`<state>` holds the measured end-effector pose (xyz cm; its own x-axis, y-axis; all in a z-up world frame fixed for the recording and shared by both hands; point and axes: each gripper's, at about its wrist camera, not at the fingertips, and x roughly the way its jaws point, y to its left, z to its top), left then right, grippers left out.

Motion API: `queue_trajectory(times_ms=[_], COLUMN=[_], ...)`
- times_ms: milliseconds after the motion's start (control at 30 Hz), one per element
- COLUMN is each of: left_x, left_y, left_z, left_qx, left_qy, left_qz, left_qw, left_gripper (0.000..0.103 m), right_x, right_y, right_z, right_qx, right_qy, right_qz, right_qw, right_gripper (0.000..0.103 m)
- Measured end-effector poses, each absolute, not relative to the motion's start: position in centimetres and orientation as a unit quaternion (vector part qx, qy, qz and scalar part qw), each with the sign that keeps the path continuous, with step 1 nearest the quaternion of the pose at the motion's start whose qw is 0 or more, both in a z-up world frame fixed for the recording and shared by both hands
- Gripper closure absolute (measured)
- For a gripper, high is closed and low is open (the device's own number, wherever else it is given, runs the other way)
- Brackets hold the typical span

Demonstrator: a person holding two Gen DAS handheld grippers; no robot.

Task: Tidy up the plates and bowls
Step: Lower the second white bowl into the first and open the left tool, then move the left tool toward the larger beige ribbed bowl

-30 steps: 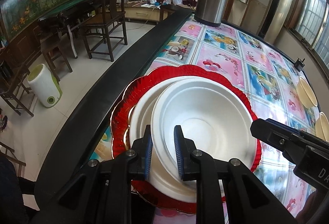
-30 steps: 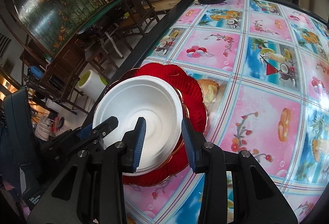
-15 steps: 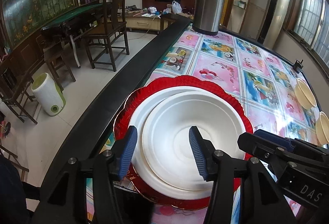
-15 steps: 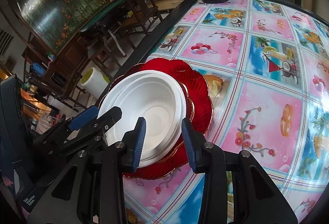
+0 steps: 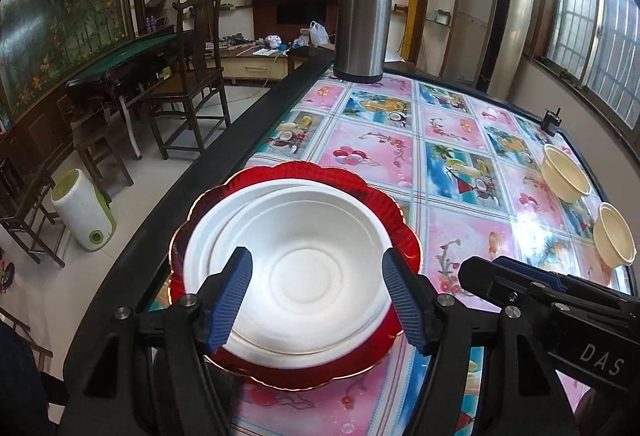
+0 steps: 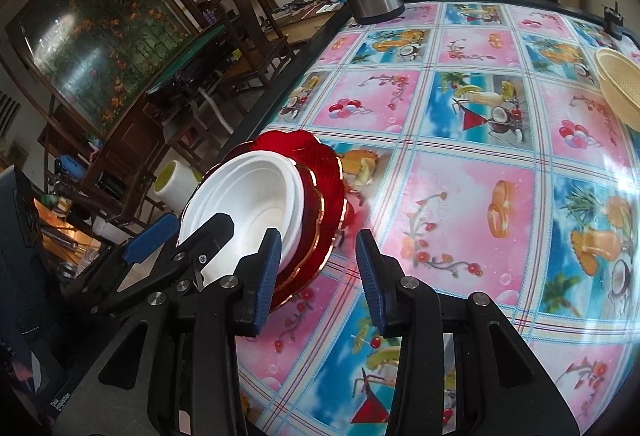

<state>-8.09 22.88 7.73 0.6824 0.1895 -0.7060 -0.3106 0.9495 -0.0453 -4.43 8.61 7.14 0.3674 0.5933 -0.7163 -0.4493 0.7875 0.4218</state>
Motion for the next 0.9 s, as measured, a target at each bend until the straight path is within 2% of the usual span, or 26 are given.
queue_trajectory(times_ms=[900], left_x=[-4.8], left_y=[5.7], left_z=[4.4], left_qx=[-0.008], left_qy=[0.417], left_qz=[0.006], left_qw=[0.909], left_gripper=[0.035], right_x=[-5.7], right_y=[-10.3], right_z=[4.0], right_qx=[0.165], right_qy=[0.471], right_qz=[0.188], right_qw=[0.846], right_gripper=[0.059])
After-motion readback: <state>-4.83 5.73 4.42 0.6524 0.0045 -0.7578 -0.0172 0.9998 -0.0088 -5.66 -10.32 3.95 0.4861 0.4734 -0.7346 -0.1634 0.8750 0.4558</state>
